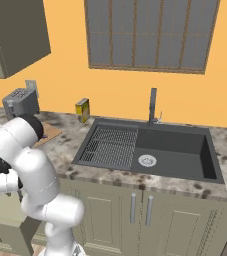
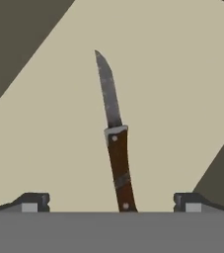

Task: Open the drawer on the left and place the cutting tools on the cutting board.

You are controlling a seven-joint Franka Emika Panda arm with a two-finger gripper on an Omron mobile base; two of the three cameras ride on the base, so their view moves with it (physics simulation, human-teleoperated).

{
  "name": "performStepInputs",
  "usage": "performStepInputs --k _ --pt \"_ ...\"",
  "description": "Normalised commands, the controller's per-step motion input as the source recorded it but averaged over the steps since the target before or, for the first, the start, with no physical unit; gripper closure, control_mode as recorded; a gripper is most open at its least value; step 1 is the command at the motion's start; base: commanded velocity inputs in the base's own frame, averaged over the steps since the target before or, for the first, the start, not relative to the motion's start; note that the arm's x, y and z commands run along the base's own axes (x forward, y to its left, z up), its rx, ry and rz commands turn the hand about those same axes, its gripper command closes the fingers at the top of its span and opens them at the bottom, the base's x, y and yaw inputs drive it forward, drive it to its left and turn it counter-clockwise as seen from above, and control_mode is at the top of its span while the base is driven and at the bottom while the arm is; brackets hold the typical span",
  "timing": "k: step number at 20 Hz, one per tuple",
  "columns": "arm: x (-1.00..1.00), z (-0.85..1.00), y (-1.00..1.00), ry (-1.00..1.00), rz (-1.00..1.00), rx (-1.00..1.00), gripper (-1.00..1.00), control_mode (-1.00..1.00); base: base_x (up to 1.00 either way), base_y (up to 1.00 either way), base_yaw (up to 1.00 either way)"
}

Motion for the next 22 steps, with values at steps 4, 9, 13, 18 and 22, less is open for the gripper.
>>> performStepInputs --k 4,9,13,18,22 --pt "0.00 -0.26 0.05 -0.05 0.04 0.00 -1.00 -1.00 0.00 0.00 0.00" --pt "0.05 -0.10 0.24 -0.08 0.00 0.00 -1.00 -1.00 0.00 0.00 0.00" --pt "0.11 -0.04 0.35 -0.06 0.00 0.00 -1.00 -1.00 0.00 0.00 0.00" --pt "-0.15 -0.43 0.41 -0.01 0.01 -0.08 -1.00 -1.00 0.00 0.00 0.00" --pt "-0.96 -0.83 0.35 0.00 0.03 -0.22 -1.00 -1.00 0.00 0.00 0.00"
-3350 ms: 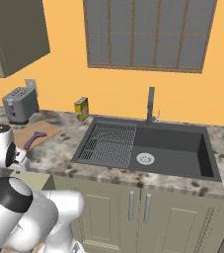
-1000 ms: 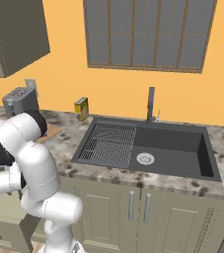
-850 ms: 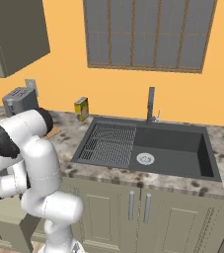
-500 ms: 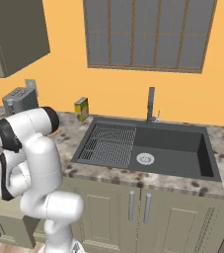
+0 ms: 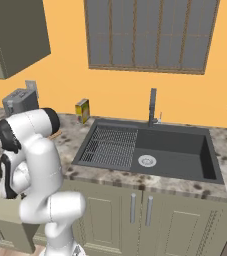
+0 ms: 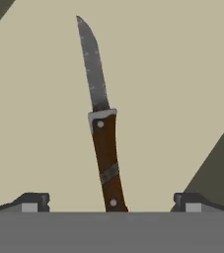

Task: Open the drawer on the left and place the cutting tools on the cutting board.

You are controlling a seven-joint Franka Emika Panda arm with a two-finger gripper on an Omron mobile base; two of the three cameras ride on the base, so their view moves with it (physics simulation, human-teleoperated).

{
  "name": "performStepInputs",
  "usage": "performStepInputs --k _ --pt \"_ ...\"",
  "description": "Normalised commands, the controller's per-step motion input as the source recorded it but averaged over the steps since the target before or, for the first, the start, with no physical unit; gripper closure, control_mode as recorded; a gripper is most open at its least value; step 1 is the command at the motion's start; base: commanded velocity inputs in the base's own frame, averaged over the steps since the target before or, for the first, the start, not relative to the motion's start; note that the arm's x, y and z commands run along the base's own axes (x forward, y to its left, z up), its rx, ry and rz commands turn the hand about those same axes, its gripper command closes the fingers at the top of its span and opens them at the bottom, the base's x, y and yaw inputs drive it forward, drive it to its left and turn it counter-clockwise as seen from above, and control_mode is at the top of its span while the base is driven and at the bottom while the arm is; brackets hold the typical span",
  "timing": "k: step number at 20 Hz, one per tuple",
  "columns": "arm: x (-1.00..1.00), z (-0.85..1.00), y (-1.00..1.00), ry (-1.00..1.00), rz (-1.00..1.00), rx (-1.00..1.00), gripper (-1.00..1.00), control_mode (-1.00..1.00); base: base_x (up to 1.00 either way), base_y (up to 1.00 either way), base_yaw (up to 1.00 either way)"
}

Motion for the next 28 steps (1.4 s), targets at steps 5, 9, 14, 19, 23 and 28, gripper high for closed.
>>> performStepInputs --k 5,9,14,19,23,28 --pt "-1.00 -0.77 0.32 -0.01 0.06 -0.22 -1.00 -1.00 0.00 0.00 0.00" --pt "-0.81 -0.16 0.06 -0.17 0.07 -0.06 -1.00 -1.00 0.00 0.00 0.00" --pt "0.06 0.11 0.00 0.01 -0.01 0.00 -1.00 -1.00 0.00 0.00 0.00" --pt "0.08 0.98 0.05 0.01 -0.14 0.00 -1.00 -1.00 0.00 0.00 0.00" --pt "0.05 0.36 0.06 0.04 -0.08 0.00 -1.00 -1.00 0.00 0.00 0.00" --pt "0.21 0.00 -0.02 0.03 0.00 0.02 -1.00 -1.00 0.00 0.00 0.00"
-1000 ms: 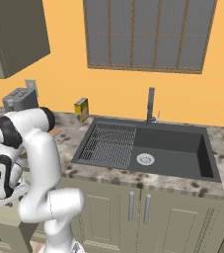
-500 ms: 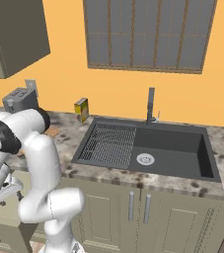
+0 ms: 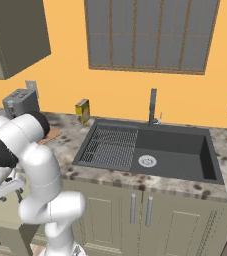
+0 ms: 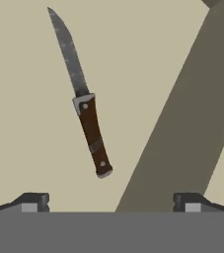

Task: Open the drawer on the left and place the cutting tools on the cutting board.

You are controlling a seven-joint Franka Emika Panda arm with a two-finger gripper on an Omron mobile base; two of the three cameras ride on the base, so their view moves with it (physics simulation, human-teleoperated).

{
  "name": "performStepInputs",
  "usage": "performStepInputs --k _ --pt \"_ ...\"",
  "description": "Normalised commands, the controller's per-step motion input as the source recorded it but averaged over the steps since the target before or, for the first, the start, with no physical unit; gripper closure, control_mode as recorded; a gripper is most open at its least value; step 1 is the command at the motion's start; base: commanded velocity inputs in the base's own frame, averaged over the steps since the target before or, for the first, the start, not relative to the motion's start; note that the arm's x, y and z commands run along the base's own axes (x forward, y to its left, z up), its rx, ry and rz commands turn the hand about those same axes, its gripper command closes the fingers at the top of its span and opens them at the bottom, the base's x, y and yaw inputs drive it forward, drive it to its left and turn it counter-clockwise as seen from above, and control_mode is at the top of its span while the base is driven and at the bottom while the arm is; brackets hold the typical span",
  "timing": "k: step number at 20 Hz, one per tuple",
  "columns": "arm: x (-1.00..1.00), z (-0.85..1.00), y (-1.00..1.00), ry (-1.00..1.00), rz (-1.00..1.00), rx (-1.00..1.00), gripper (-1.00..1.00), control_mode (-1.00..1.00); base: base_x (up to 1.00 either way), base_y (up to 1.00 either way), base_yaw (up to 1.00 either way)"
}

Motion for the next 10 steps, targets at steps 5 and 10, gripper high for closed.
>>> performStepInputs --k 5,10 --pt "0.40 0.00 -0.03 0.05 0.01 0.02 -1.00 -1.00 0.00 0.00 0.00" --pt "0.02 0.00 0.02 0.00 0.00 0.03 -1.00 -1.00 0.00 0.00 0.00"
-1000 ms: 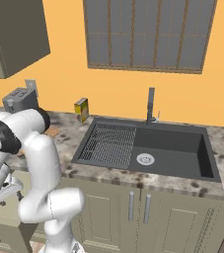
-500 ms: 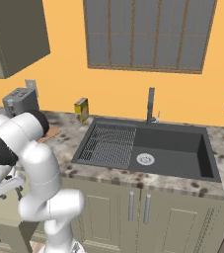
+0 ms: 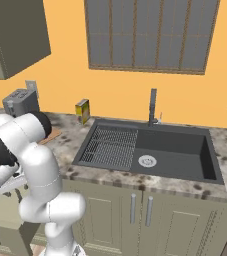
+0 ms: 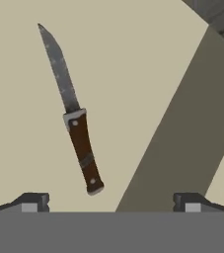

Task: Open the drawer on the left and place the cutting tools on the cutting board.

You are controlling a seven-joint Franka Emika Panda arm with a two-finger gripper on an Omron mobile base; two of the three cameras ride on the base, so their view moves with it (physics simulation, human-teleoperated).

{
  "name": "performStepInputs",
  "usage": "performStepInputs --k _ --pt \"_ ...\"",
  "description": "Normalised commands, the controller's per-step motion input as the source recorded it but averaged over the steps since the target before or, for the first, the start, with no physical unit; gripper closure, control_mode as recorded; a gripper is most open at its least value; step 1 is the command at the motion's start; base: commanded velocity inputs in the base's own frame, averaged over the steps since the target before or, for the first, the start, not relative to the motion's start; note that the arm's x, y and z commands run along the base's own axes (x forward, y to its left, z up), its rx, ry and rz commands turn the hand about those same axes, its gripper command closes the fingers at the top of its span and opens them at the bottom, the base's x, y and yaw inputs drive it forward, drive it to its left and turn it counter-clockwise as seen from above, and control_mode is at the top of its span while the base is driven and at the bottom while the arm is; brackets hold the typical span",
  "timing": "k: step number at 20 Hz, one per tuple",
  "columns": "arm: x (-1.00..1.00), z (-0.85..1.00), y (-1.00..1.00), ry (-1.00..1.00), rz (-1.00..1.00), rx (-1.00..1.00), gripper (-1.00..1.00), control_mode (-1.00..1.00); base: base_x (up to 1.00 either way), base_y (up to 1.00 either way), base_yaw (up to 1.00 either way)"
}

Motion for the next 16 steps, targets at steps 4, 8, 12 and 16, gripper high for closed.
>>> performStepInputs --k 4,8,12,16 --pt "0.00 -0.17 0.23 0.00 0.00 0.07 -1.00 -1.00 0.00 0.00 0.00" --pt "0.02 -0.23 0.12 0.00 0.00 0.16 -1.00 -1.00 0.00 0.00 0.00" --pt "0.00 -0.03 0.00 0.00 0.00 0.04 -1.00 -1.00 0.00 0.00 0.00" --pt "0.00 -0.02 0.01 0.00 0.00 0.00 -1.00 -1.00 0.00 0.00 0.00"
